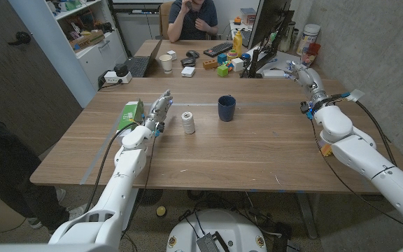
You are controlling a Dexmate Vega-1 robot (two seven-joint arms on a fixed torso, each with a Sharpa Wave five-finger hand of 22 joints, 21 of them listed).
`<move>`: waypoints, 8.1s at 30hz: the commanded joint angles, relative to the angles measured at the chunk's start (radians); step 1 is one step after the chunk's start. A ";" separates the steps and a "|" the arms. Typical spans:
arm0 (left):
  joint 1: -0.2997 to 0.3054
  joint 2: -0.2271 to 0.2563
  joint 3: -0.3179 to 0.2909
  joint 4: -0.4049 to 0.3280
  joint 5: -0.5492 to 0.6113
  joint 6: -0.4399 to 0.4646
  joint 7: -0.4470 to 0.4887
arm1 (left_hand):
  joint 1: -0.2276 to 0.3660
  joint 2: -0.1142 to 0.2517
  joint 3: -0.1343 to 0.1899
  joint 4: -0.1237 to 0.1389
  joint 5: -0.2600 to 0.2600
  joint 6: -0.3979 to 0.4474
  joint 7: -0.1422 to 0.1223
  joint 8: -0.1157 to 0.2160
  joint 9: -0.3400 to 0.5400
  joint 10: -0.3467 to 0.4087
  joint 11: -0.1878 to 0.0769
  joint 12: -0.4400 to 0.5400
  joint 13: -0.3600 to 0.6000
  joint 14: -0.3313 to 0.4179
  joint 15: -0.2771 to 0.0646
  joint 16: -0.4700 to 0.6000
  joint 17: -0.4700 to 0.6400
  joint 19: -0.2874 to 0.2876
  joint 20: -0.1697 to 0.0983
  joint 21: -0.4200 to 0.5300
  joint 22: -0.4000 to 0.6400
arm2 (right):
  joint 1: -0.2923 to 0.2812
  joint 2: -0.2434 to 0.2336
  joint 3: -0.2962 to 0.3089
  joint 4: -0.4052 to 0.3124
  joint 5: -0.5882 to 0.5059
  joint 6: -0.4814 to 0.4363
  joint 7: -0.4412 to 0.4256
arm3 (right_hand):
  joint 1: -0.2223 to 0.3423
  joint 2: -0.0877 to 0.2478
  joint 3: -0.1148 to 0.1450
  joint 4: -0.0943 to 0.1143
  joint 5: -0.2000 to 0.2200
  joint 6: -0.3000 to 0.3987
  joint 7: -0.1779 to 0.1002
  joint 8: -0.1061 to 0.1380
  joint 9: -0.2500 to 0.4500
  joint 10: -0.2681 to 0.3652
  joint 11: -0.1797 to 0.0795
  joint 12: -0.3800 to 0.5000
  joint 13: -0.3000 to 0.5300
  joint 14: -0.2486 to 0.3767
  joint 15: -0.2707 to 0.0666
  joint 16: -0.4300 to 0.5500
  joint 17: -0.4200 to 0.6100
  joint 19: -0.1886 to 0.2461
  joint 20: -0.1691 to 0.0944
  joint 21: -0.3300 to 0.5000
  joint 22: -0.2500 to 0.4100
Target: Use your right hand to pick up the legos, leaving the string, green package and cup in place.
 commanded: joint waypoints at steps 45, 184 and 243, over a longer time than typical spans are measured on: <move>0.014 0.023 0.020 -0.048 0.012 0.033 -0.016 | 0.016 0.003 -0.006 0.003 0.004 -0.003 0.001 0.004 0.003 -0.081 0.004 0.006 0.004 -0.146 0.005 0.010 0.003 -0.011 0.005 0.008 0.004 | -0.324 -0.090 0.334 -0.378 -0.364 -0.466 -0.276 | -0.014 -0.059 -0.038 -0.004 0.007 0.025 0.010 -0.003 0.002 0.028 0.004 0.000 0.005 0.040 -0.022 0.000 -0.004 0.018 -0.005 -0.002 0.004; -0.009 0.030 0.035 0.019 0.011 0.024 -0.096 | 0.015 0.003 -0.021 0.006 0.002 -0.018 -0.004 0.002 0.003 -0.094 0.003 0.004 0.004 -0.156 0.011 0.008 0.004 -0.023 0.010 0.006 0.004 | -0.171 -0.467 -0.134 -0.649 -0.524 -1.564 0.059 | 0.133 -0.259 -0.159 -0.207 0.037 -0.035 -0.136 -0.018 0.006 -0.154 -0.083 -0.029 0.004 -0.006 0.065 -0.030 -0.021 0.049 0.098 -0.021 0.001; 0.003 0.041 0.041 -0.001 0.004 0.027 -0.095 | 0.018 0.003 -0.021 0.005 0.006 -0.024 -0.006 0.002 0.003 -0.101 0.002 0.004 0.003 -0.162 0.010 0.008 0.003 -0.026 0.010 0.006 0.005 | -0.089 -0.395 -0.286 -0.571 -1.003 -1.564 0.640 | 0.229 -0.268 -0.168 -0.261 0.050 -0.100 -0.163 -0.020 0.007 -0.179 -0.096 -0.017 0.005 -0.011 0.052 -0.020 -0.021 0.047 0.091 -0.013 0.000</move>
